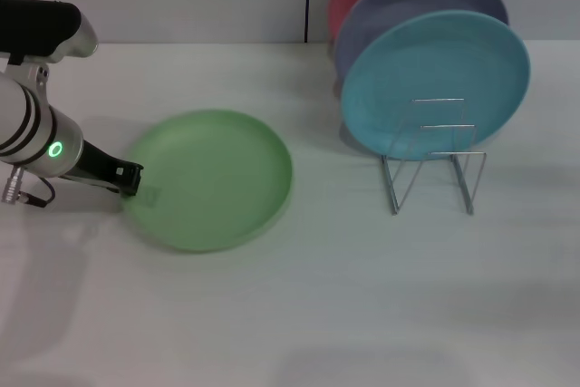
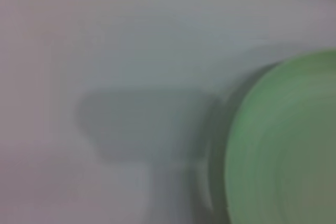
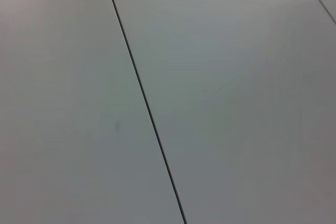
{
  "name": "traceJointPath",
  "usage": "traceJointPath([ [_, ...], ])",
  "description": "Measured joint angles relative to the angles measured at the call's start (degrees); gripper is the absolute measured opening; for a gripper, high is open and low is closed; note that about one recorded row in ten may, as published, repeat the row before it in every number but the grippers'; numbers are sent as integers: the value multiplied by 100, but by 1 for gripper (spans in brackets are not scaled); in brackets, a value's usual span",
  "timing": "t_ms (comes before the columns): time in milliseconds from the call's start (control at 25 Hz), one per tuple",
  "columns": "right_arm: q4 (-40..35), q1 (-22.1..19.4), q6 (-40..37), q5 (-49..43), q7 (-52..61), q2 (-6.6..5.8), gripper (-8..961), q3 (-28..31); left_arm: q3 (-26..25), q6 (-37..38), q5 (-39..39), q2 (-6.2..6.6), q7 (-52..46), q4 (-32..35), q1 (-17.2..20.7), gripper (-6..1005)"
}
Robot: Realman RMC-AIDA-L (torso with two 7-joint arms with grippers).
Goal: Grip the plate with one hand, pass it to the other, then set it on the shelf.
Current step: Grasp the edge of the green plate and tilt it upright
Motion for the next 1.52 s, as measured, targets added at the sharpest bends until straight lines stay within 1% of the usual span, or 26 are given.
traceJointPath([
  [480,0,-6,1,-5,4,5,704,0,31,-15,-1,5,20,-25,-6,133],
  [1520,-4,4,-16,-9,8,5,704,0,91,-92,-1,-4,66,-49,-49,58],
])
